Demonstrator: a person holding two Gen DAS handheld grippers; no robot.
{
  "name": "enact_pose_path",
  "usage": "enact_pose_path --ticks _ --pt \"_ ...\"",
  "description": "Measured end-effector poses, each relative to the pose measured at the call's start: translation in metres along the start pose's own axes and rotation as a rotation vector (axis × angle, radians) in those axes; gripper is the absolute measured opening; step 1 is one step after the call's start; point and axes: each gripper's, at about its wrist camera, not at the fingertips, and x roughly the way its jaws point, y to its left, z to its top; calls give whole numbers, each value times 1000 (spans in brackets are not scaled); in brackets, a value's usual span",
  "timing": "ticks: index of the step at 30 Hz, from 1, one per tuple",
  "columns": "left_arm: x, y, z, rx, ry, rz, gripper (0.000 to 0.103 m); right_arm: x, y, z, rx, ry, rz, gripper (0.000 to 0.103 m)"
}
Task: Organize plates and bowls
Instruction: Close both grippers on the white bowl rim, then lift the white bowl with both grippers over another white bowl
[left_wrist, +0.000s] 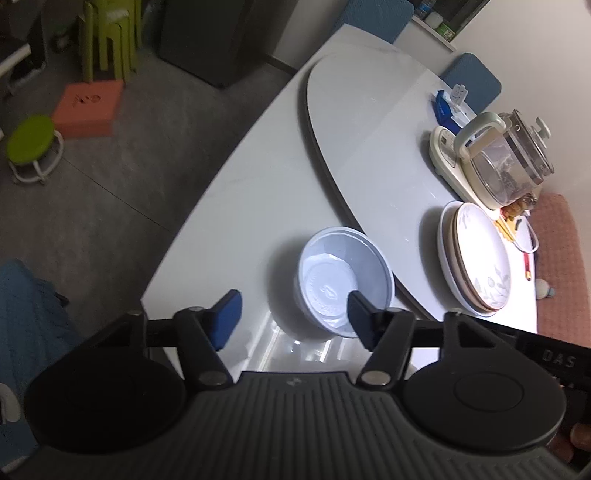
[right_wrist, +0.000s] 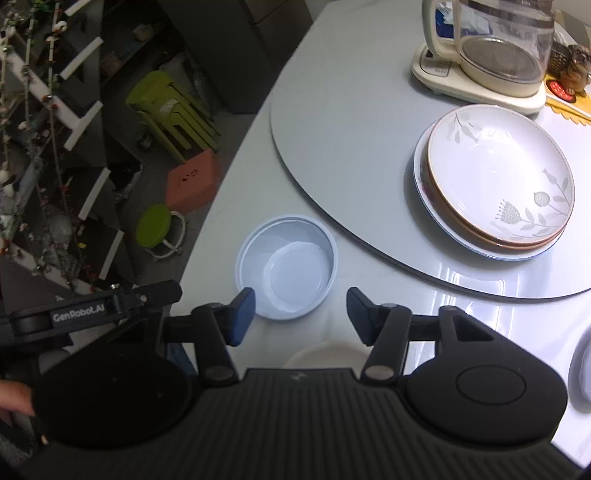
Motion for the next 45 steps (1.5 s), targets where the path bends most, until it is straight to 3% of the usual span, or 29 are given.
enact_pose_path --ticks 10,12,19,23,27,36,45 --pt "55 1 25 35 47 -54 54 42 -8 15 85 32 -59 49" --pt "65 -1 27 53 59 -63 45 51 -8 16 88 33 -60 46" --pt "94 -4 23 53 61 -57 30 77 -18 12 116 43 -55 37" --pt "102 -7 19 49 51 -66 25 85 -21 10 111 32 -64 19" --pt "107 -10 16 50 44 -73 25 85 -21 10 81 -11 -36 14" --pt "91 -14 14 41 23 -64 25 77 -29 13 80 -19 7 10" --pt "38 -27 6 31 -18 -84 25 35 -32 13 98 -26 49 10"
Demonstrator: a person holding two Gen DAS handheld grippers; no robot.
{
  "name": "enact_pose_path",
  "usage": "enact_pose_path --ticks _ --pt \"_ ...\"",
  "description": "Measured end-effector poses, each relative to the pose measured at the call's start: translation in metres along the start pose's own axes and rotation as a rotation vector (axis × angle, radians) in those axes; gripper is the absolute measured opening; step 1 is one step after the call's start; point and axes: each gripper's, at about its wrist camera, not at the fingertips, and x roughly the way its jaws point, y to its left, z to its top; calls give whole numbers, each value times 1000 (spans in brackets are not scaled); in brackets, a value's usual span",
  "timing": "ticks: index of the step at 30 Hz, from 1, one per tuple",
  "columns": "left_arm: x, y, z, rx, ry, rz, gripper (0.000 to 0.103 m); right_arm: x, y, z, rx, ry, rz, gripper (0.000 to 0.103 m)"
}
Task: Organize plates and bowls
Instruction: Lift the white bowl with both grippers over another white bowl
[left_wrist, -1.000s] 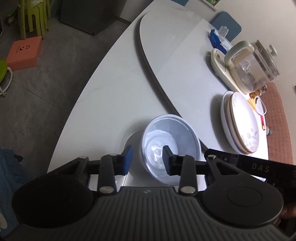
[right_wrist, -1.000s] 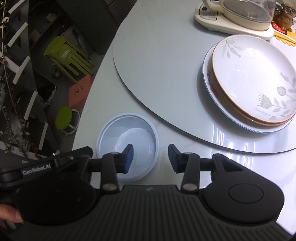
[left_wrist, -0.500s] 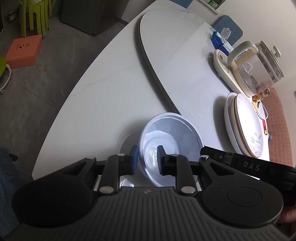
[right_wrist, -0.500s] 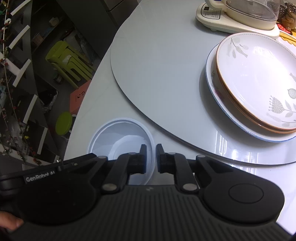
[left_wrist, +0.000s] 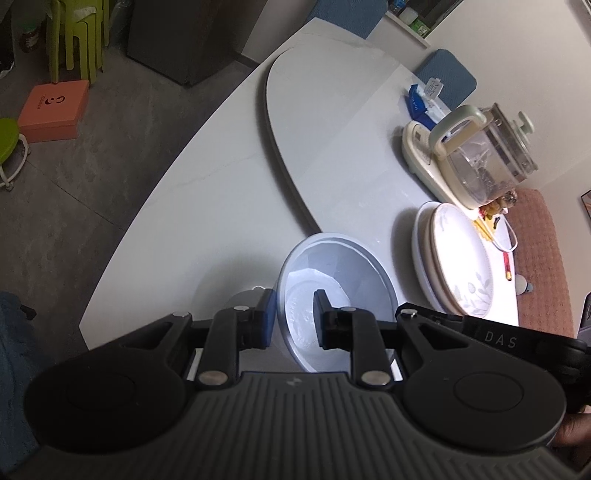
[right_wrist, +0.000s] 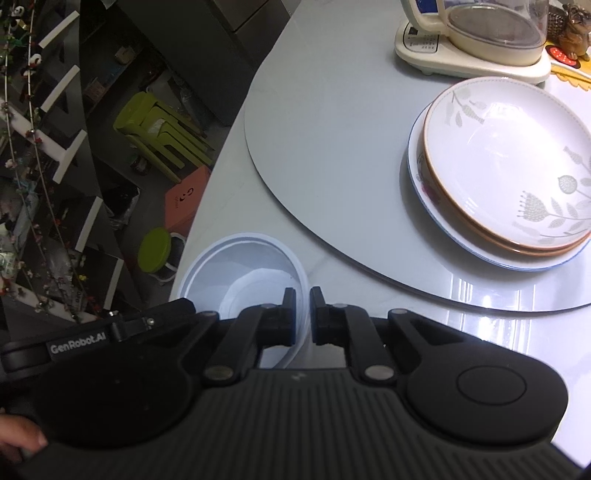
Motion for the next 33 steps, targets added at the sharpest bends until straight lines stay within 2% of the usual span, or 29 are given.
enact_pose_path --ticks 12,18,25,29,33 --pt "-73 -52 -28 31 -47 -32 25 -80 -5 -17 14 -38 17 10" --pt "-91 -69 -55 43 -50 -26 25 -98 -11 -29 -5 -45 25 10" --pt "-99 -68 -76 9 -54 -40 25 -108 -19 -45 -17 -30 41 10" --pt "-90 -64 -80 -11 -26 -32 25 -102 -21 -56 -21 7 25 10" --pt "-72 -69 -79 28 -2 -19 25 -90 -29 -65 16 46 7 10"
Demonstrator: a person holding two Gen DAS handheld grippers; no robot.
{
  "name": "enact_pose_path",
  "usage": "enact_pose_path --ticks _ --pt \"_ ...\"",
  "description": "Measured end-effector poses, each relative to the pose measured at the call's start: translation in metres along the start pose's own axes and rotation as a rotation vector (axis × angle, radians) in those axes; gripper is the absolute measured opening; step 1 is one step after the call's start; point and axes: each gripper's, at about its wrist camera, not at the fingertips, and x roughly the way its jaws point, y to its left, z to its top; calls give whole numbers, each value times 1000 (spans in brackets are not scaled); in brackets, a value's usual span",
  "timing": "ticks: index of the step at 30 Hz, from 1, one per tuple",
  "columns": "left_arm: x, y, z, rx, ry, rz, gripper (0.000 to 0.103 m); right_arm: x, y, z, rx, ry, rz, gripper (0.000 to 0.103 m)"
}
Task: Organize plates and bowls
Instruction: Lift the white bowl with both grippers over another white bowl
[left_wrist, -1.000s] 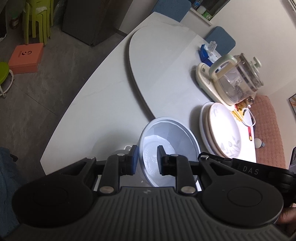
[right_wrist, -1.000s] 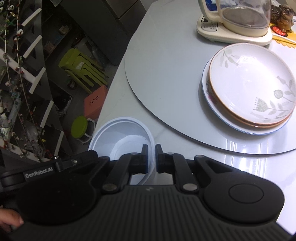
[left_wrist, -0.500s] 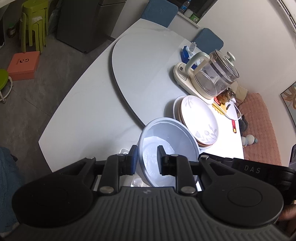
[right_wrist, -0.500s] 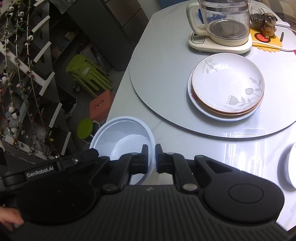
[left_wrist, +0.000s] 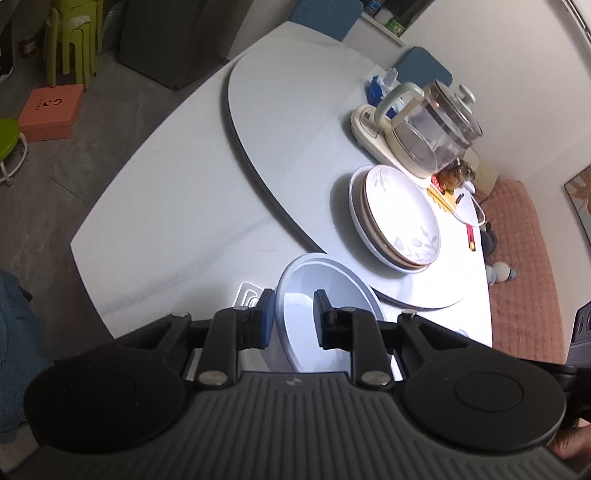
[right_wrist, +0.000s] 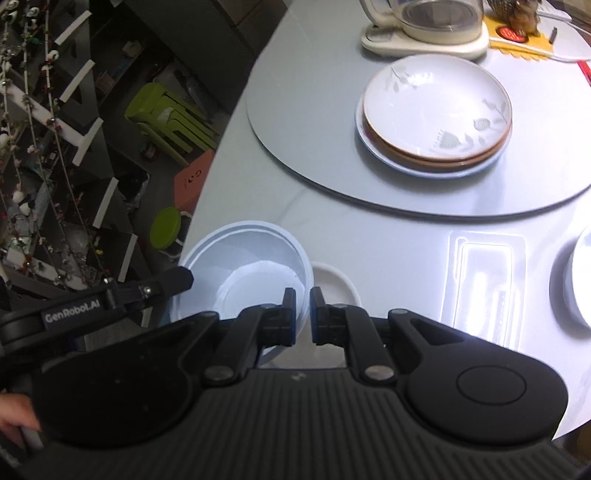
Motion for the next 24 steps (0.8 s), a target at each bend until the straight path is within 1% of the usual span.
enact_pose_path --ticks 3,8,12,15,17,19,21,24 --pt "15 -1 -3 31 32 18 25 6 -3 -6 4 6 -28 10" --pt "35 6 -12 30 83 31 25 14 -1 -15 -35 21 -78 10" --pt "45 13 -17 14 107 27 25 21 -2 -19 -33 23 -95 10" --pt "49 16 -17 13 118 33 27 24 -2 -18 -23 25 -92 10" --pt "52 18 -18 6 139 35 27 24 -2 -16 -24 19 -90 11" --pt "51 20 -18 -3 141 34 28 23 -3 -16 -27 14 -88 12" --pt "48 17 -18 6 132 37 35 21 -4 -16 -26 6 -85 12" --pt "36 11 -17 19 109 33 36 17 -5 -14 -25 -1 -84 12"
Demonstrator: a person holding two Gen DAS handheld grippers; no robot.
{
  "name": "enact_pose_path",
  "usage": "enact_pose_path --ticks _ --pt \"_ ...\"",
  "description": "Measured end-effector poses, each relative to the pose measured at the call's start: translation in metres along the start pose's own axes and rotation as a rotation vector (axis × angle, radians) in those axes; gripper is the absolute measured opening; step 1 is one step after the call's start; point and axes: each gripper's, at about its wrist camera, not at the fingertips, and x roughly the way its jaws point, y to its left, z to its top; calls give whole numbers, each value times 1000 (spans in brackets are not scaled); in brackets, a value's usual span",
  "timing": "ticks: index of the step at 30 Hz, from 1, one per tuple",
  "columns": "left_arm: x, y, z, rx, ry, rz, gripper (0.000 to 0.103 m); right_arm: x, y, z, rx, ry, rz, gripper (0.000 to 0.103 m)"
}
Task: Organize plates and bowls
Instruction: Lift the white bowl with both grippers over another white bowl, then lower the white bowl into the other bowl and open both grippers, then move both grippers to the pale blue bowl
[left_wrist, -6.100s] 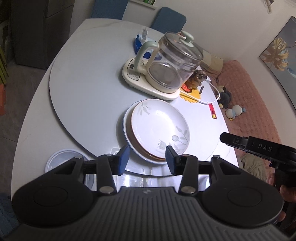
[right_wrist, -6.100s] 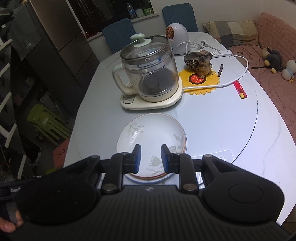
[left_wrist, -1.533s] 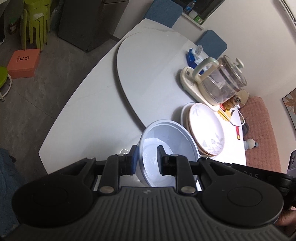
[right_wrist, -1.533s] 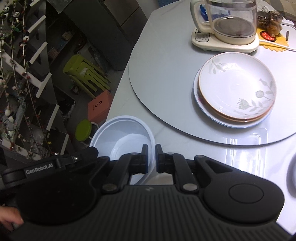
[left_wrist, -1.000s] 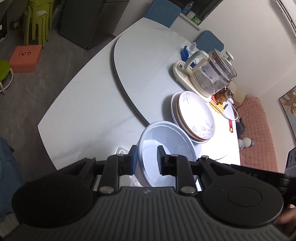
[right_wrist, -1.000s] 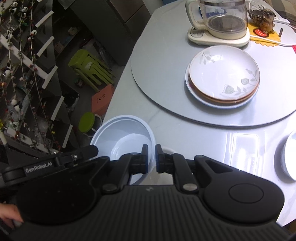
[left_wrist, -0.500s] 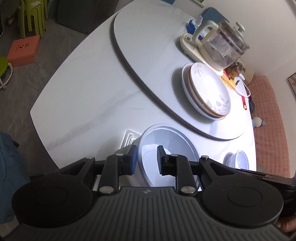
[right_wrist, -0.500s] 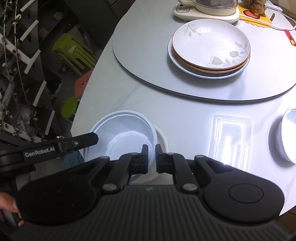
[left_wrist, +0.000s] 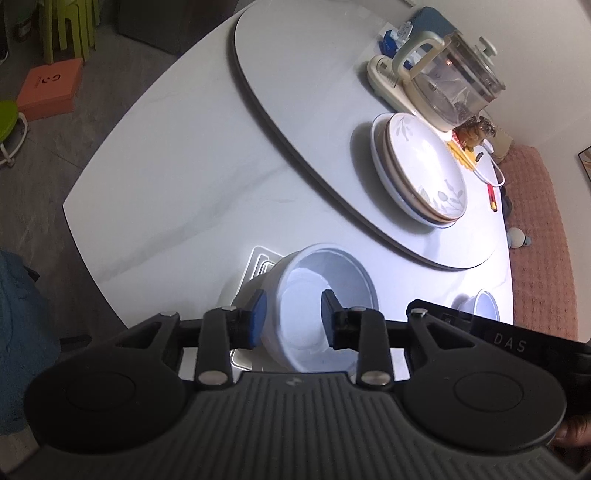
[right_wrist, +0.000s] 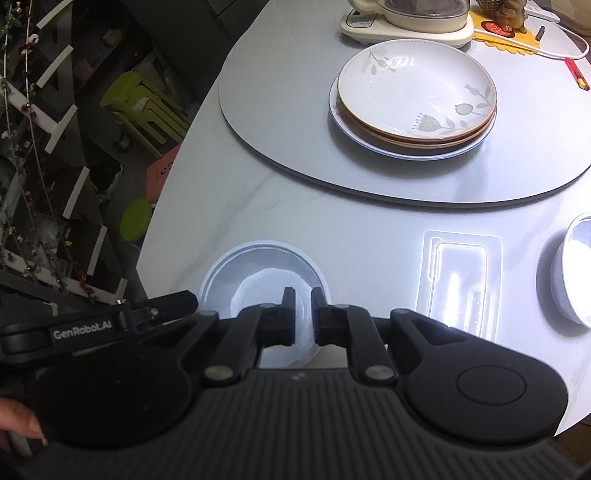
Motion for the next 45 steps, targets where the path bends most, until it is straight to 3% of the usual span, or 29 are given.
enact_pose_path --ticks 12,20,34,37,40,41,42,43,44,45 --pt "-72 -41 -3 25 -132 -13 36 -65 8 13 -129 -163 47 12" --pt "-111 -80 -26 48 -226 4 36 -102 -2 5 -188 -230 65 12" --pt "-116 -127 -78 63 -234 30 36 -135 -34 -31 -219 -283 44 12" --pt "-114 -131 -80 88 -229 33 40 -141 -38 -34 -213 -300 29 12" --pt "-111 -132 -74 115 -228 35 57 -144 -43 -36 -183 -319 0 14" --pt "-110 -132 -71 124 -233 41 67 -144 -45 -35 -169 -322 -18 23" --pt "-109 -132 -67 137 -234 44 71 -143 -47 -35 -154 -325 -33 43" --pt "-109 -131 -64 150 -230 44 72 -143 -49 -35 -138 -330 -46 55" --pt "-107 -131 -59 162 -228 41 73 -143 -51 -35 -119 -341 -61 74" --pt "-107 -131 -55 168 -224 38 75 -144 -53 -35 -100 -352 -79 82"
